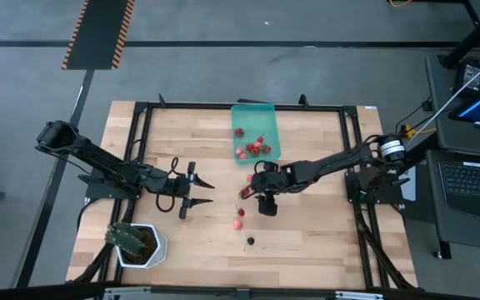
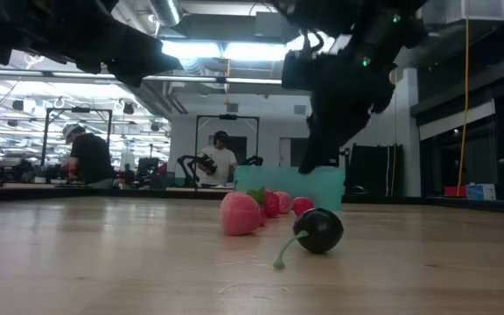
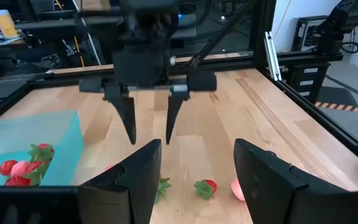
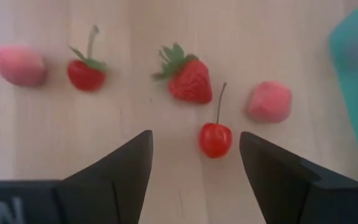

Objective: Pick and placing Produce into tupperware
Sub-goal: Put the red cherry into the blue bin

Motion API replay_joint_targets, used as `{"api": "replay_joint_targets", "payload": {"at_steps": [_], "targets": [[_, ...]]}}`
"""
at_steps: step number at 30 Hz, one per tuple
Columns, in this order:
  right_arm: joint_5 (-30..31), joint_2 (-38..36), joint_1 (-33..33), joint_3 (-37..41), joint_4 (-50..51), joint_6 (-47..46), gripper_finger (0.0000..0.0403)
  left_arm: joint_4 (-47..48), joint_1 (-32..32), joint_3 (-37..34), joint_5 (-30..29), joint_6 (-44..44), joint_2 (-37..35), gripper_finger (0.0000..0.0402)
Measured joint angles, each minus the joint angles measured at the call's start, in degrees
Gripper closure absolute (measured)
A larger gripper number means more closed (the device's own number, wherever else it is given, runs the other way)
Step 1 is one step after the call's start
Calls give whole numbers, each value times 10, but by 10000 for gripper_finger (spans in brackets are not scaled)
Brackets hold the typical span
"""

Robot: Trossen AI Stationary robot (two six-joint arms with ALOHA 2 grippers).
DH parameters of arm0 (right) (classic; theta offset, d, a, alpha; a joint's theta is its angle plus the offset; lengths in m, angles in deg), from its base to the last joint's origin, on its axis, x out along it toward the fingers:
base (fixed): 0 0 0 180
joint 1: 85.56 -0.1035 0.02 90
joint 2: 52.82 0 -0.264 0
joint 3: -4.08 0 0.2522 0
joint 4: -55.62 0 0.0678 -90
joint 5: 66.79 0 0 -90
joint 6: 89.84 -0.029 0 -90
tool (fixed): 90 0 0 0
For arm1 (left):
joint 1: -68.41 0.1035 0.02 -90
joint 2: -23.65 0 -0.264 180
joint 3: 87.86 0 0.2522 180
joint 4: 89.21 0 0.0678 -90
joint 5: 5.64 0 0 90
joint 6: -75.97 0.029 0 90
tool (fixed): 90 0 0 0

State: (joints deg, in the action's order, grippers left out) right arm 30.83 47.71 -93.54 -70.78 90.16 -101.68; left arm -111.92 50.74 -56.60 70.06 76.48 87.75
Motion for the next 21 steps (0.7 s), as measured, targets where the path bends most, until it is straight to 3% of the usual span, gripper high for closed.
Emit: {"api": "replay_joint_targets", "payload": {"at_steps": [21], "targets": [[0,34,22,0,-18,4,160,14,0,0,0,0,0,207]]}}
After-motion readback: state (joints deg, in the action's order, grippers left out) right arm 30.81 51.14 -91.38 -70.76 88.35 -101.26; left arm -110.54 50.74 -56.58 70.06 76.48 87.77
